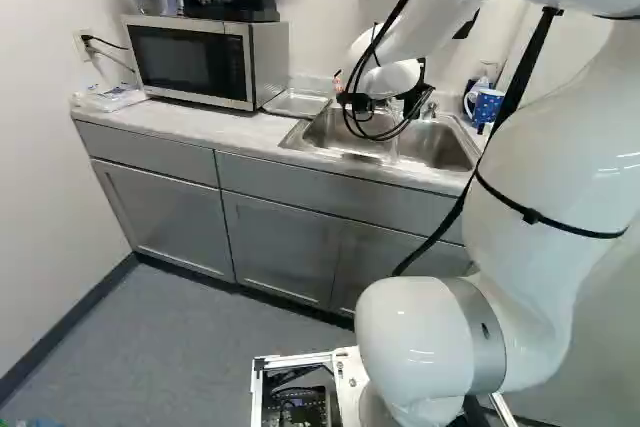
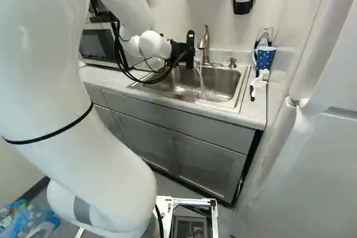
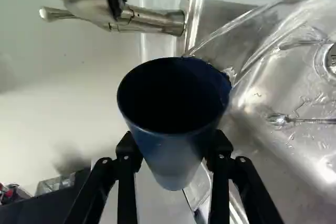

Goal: Rinse the cup and place it in the tray

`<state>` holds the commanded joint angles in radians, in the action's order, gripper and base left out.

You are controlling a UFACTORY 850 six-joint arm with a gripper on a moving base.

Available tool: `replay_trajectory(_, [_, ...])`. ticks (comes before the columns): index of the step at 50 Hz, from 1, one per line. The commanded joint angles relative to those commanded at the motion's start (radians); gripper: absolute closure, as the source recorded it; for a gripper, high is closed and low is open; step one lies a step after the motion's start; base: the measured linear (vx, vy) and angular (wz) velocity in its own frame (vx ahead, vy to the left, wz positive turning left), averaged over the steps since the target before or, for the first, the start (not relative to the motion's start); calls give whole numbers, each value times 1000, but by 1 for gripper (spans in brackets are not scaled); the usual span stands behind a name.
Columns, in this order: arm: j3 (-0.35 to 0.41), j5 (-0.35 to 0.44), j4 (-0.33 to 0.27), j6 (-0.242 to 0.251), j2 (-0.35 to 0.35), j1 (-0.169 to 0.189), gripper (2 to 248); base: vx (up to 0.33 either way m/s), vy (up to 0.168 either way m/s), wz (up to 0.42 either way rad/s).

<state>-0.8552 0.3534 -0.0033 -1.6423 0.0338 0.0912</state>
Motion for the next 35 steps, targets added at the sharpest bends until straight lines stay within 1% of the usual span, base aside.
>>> replay_trajectory(10, [0, 0, 0, -103, 0, 0, 125, 0, 0, 0])
replay_trajectory(12, [0, 0, 0, -104, 0, 0, 125, 0, 0, 0])
replay_trajectory(35, [0, 0, 0, -346, 0, 0, 125, 0, 0, 0])
